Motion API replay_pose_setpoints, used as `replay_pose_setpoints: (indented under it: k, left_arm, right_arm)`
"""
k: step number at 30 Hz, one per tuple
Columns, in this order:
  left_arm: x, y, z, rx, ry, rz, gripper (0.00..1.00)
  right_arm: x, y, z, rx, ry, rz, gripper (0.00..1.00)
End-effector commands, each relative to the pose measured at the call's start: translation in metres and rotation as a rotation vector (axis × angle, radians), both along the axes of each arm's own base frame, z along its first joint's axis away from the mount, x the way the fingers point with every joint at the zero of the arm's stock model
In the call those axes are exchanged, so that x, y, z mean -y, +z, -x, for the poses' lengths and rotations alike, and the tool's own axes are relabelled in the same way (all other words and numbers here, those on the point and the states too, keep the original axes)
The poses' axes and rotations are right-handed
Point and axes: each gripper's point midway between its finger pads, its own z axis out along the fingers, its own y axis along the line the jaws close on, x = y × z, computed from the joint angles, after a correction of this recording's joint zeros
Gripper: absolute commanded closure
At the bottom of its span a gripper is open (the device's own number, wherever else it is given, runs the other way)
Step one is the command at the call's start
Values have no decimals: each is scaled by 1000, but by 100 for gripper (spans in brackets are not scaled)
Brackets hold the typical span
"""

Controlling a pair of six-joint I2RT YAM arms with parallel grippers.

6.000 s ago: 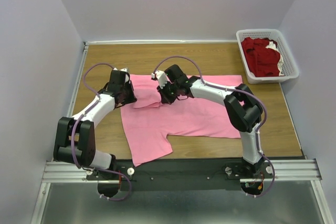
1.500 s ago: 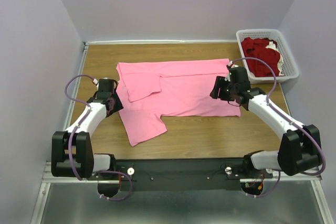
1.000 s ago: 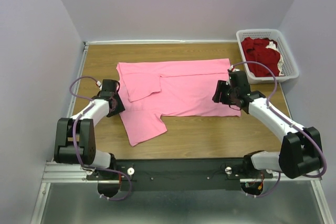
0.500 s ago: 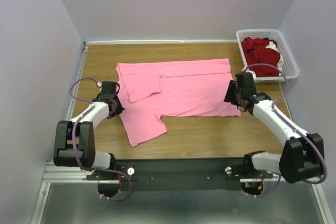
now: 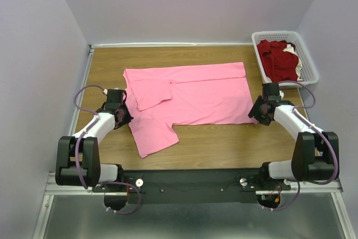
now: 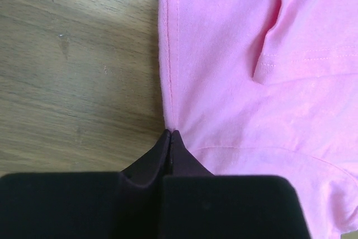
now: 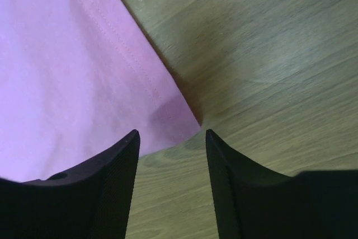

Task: Fold and stack the t-shirts
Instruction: Fold the tshirt

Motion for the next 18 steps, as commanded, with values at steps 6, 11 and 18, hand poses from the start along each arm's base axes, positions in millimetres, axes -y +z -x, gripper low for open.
replay_pose_setpoints:
  k: [6, 11, 18]
  left_arm:
    - [2, 12, -3, 47, -19, 4, 100]
    - [1, 18, -5, 60, -13, 3, 100]
    - [-4, 29, -9, 83, 12, -2, 100]
  right_arm:
    - [3, -16, 6, -42, -67, -67, 52]
    - [6, -26, 12, -76, -91, -89, 53]
    - [6, -35, 24, -115, -109, -116, 53]
